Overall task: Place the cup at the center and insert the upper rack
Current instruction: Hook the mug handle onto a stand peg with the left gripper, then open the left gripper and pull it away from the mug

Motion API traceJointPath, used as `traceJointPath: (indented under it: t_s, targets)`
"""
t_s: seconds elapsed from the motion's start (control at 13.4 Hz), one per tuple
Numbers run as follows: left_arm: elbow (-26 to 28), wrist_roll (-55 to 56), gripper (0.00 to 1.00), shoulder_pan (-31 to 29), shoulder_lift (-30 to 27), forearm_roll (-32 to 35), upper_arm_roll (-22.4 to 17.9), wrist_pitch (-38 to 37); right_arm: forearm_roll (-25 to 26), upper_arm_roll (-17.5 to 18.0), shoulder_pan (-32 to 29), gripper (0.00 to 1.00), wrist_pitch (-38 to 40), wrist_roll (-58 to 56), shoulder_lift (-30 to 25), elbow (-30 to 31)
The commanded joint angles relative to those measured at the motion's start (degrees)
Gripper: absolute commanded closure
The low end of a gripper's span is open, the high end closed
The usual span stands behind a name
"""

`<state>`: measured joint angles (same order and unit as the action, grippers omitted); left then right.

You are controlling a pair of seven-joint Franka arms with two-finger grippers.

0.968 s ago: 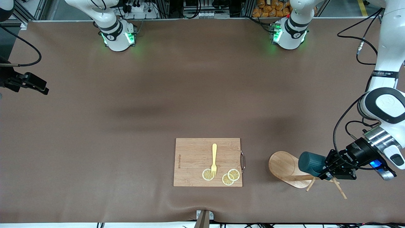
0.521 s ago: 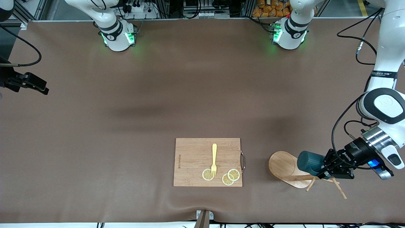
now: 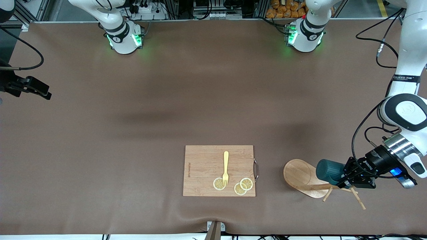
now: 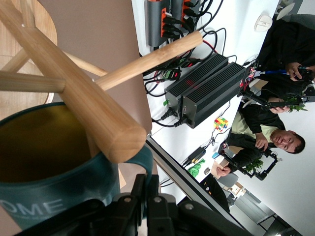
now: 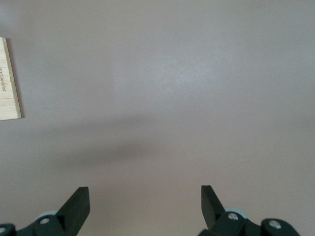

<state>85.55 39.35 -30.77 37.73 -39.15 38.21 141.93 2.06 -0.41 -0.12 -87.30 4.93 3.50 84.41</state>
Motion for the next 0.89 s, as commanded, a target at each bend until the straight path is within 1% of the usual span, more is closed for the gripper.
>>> traceJointPath:
  t_s: [0.0, 0.22, 0.82]
  targets:
    - [0.32, 0.03, 0.01, 0.36, -0.64, -1.98, -0.41, 0.81, -0.31, 0.06, -0.14, 0.0, 0.72, 0.44, 0.19, -0.91]
    - [0.32, 0.11, 0.0, 0.36, -1.26, -1.81, -1.29, 0.63, -0.31, 0.06, -0.23, 0.0, 0.72, 0.44, 0.19, -0.91]
    - [0.06, 0.73, 0.0, 0.45, -3.72, -1.46, -1.29, 0.28, -0.31, 0.06, -0.23, 0.0, 0.72, 0.44, 0.19, -0.91]
